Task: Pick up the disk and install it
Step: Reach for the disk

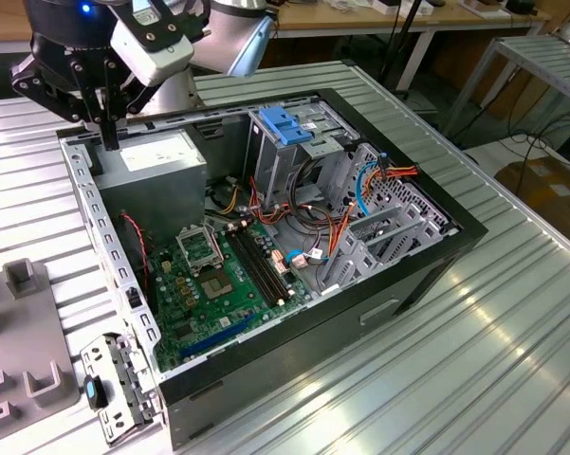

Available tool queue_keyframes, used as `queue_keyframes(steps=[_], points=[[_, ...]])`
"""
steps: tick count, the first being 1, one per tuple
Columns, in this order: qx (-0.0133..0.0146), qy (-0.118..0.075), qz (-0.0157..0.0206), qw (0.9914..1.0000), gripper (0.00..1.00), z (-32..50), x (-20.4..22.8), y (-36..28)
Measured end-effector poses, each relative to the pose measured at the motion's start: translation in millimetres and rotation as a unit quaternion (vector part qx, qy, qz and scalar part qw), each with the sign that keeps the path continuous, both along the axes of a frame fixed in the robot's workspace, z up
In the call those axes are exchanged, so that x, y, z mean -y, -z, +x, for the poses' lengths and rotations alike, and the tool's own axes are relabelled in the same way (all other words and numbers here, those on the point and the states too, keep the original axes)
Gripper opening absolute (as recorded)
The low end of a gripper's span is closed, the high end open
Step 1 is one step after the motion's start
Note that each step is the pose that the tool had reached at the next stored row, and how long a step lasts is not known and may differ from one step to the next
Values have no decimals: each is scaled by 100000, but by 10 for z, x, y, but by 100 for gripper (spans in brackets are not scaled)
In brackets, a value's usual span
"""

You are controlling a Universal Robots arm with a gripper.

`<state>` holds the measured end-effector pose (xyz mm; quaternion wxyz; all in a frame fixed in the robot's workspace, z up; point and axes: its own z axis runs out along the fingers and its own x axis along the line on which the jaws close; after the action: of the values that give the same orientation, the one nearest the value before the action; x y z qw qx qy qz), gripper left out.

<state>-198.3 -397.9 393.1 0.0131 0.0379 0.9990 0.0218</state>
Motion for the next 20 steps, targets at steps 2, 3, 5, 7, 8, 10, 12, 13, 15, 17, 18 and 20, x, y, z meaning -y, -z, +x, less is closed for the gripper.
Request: queue_keyframes(steps=[2, 3, 5, 7, 8, 10, 12, 13, 15, 17, 18, 20], points=[[-4, -1, -6, 100000, 11, -28, 0, -1], [-5, 4, -4, 100000, 11, -45, 0, -1], [-4, 3, -3, 100000, 11, -62, 0, 0], [-7, 1, -6, 100000, 11, -82, 0, -1], [-8, 2, -7, 100000, 11, -95, 0, -1], [-4, 1, -5, 100000, 11, -111, 0, 0], [-5, 0, -7, 100000, 11, -130, 0, -1], [-4, -1, -4, 100000, 11, -138, 0, -1], [-4, 1, -5, 100000, 11, -159, 0, -1], [-2, -1, -4, 100000, 11, -183, 0, 0], [-6, -2, -7, 100000, 11, -192, 0, -1], [-3, 2, -3, 100000, 11, -212, -1, 0]])
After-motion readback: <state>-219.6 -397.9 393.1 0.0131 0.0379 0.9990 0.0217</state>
